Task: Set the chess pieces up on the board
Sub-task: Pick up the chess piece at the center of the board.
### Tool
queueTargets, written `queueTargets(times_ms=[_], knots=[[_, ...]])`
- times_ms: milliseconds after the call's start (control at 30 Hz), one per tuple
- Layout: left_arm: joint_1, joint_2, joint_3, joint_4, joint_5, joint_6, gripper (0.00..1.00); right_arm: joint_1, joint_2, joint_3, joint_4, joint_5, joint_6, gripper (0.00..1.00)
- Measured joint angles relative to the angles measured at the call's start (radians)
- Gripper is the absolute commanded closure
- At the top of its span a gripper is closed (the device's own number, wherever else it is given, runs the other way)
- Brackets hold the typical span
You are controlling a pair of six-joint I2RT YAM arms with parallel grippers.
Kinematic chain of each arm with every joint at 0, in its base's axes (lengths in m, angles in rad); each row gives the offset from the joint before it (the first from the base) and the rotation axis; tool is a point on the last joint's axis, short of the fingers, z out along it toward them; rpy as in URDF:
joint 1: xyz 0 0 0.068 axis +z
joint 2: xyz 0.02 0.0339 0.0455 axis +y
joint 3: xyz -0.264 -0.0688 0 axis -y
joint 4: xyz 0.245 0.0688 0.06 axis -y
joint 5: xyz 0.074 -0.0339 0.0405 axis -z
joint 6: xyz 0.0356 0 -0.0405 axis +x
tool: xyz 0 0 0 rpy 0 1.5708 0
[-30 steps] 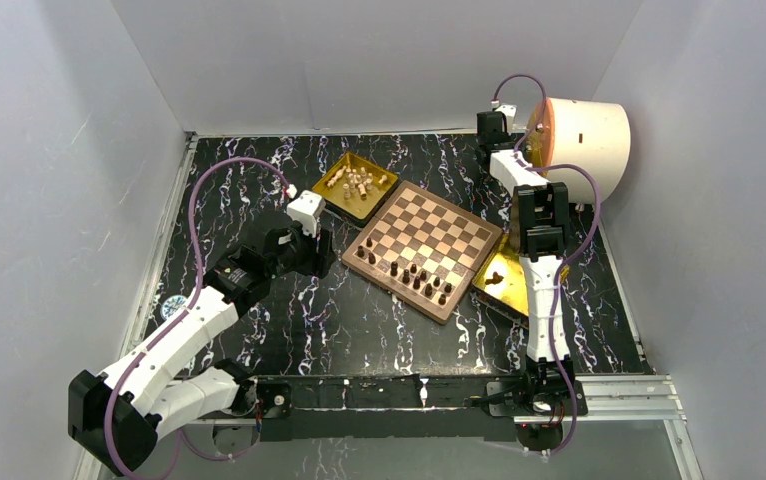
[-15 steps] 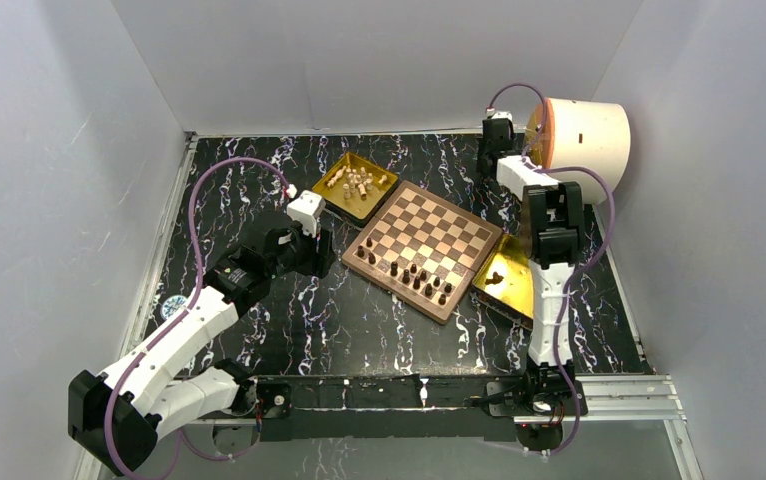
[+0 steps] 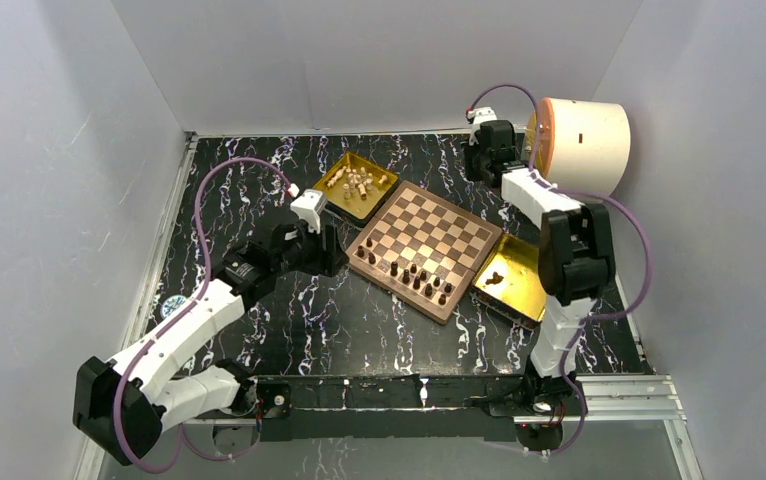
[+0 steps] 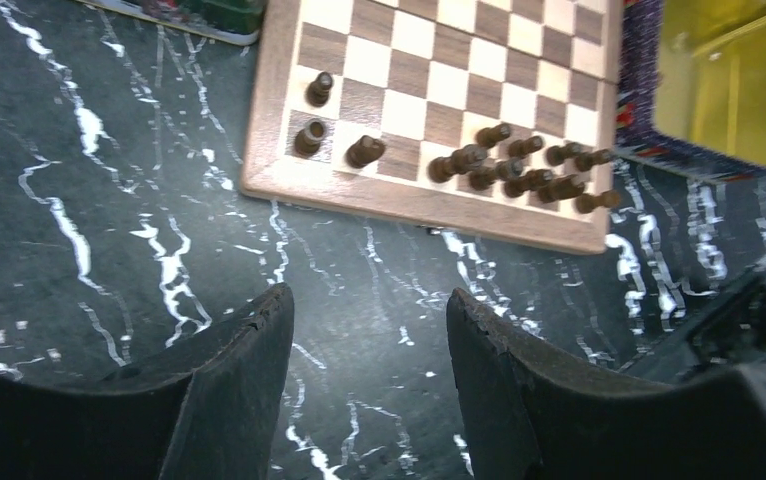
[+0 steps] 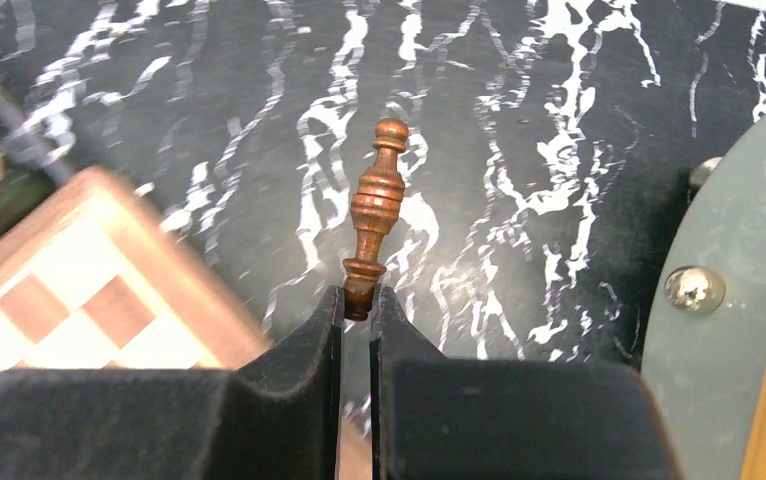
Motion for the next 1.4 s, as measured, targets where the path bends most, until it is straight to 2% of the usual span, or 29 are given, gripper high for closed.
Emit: queueTargets(times_ms=[333,567,767,867,1100,1400], knots=[[0.002,0.093,0.133,0.049,0.127,-0.183,0.38,0.107,-0.46,-0.369,0.09,-0.198,-0.012,1.0],[0.035,0.194,0.204,0.111,0.234,-0.305,0.36,0.222,-0.665,-0.564,0.162,-0.29,0.035,1.0],[0.079,0.278,0.268,0.182,0.329,-0.441,0.33,0.358,-0.799,-0.66,0.195,-0.34,0.057,1.0],[0.103,0.299,0.281,0.234,0.377,-0.51,0.32,0.383,-0.872,-0.716,0.238,-0.391,0.072,1.0],[0.136,0.304,0.283,0.28,0.445,-0.606,0.33,0.389,-0.932,-0.759,0.265,-0.474,0.086,1.0],[0.137,0.328,0.277,0.375,0.548,-0.691,0.44,0.397,-0.949,-0.77,0.306,-0.546,0.143,1.0]])
